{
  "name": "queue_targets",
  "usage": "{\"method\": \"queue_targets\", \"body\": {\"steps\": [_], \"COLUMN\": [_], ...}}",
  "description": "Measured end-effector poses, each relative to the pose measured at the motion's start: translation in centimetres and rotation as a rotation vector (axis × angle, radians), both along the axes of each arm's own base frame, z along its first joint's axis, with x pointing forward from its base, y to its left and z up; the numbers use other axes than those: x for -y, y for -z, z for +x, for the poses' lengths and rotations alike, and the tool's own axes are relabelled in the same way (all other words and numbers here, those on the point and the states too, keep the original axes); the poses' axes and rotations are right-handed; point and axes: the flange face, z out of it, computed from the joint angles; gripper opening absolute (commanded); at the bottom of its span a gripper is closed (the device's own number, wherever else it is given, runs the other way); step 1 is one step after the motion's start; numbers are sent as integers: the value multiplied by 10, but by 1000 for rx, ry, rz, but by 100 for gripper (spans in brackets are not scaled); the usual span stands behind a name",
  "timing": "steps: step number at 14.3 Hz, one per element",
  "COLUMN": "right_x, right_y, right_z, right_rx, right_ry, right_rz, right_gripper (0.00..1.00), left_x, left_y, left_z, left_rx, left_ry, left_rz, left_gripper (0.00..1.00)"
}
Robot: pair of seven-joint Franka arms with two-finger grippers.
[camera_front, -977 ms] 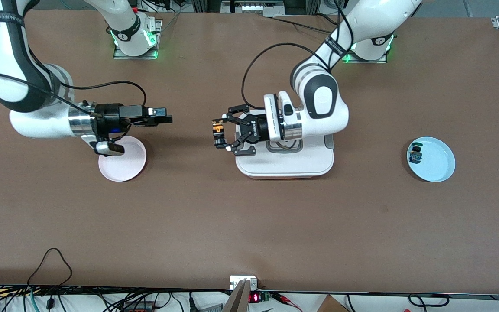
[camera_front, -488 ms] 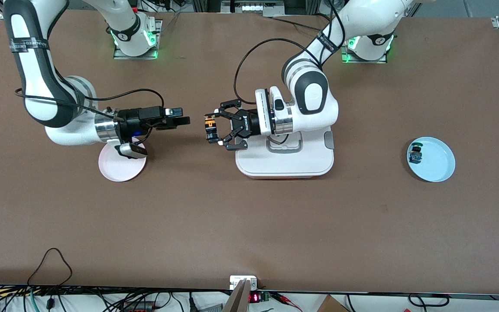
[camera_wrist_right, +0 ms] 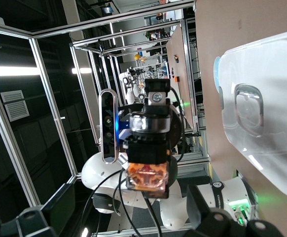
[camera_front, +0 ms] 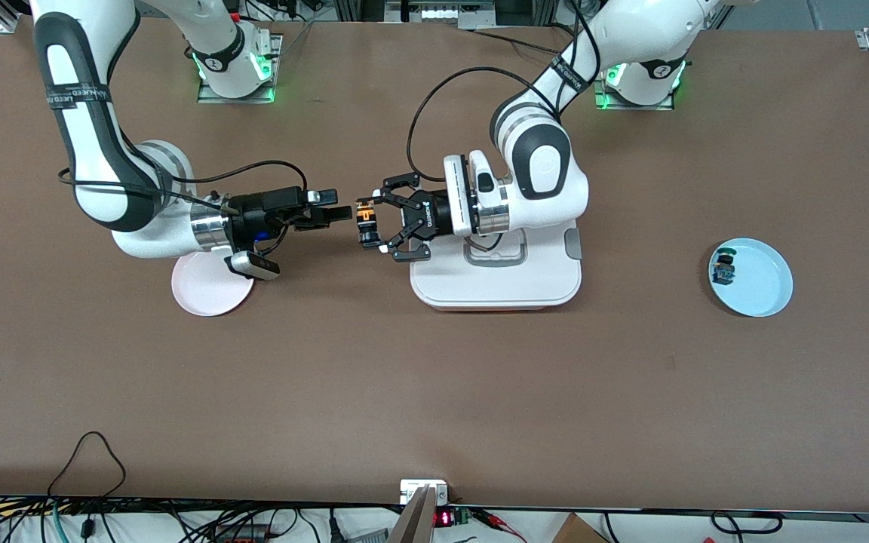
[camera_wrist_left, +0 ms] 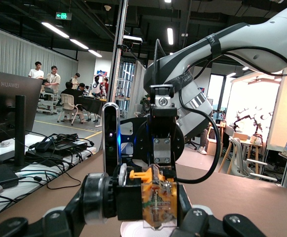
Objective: Transfer orange switch to right arm and place
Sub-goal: 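Close the right gripper on the switch held by the left gripper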
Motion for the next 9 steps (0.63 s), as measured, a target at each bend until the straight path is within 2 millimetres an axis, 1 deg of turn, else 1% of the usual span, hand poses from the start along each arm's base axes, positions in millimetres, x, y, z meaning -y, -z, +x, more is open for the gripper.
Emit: {"method": "queue_targets", "body": {"steps": [2, 5, 7, 9], "right_x": [-3, -6, -12, -21], "right_y": [2, -7, -10, -7], "right_z": [2, 12, 14, 13], "right_rx": [18, 52, 70, 107], "right_ry": [-1, 17, 21, 25], "right_rz": [0, -18, -31, -46], "right_gripper": [100, 100, 100, 100], "left_x": [0, 1, 1, 1], "left_y": [0, 0, 0, 0], "left_z": [0, -1, -1, -1], "left_rx": [0, 0, 0, 0], "left_ry": [0, 2, 3, 3], "left_rz": [0, 0, 0, 0], "left_gripper": [2, 2, 2, 2]}}
